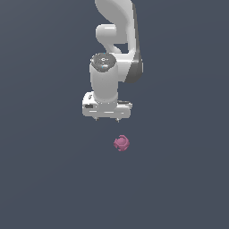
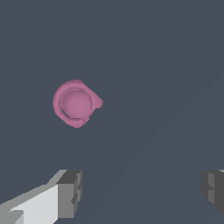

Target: Pick up the object and move it to a goal position.

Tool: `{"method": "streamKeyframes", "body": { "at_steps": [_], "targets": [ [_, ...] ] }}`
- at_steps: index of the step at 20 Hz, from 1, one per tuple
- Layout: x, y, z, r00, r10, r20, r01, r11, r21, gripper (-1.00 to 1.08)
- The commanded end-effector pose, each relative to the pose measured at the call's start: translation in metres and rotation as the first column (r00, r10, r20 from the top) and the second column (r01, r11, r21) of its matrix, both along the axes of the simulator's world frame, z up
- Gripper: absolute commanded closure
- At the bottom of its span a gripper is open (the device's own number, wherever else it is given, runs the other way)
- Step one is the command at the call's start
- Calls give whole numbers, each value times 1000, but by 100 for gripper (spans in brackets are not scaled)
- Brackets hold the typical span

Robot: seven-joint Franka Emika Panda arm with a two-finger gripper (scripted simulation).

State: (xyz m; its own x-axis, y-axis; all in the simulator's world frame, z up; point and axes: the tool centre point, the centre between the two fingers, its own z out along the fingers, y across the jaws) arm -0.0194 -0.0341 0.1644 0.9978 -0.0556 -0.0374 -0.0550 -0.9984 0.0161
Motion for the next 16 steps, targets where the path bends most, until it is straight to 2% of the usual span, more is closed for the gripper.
{"method": "streamKeyframes", "body": {
  "at_steps": [1,9,16],
  "targets": [
    [0,0,0,1000,0,0,0,1000,0,-92],
    [12,16,6,999,30,19,-29,999,-15,-92],
    [12,16,5,999,27,20,-26,1000,-15,-92]
  ]
}}
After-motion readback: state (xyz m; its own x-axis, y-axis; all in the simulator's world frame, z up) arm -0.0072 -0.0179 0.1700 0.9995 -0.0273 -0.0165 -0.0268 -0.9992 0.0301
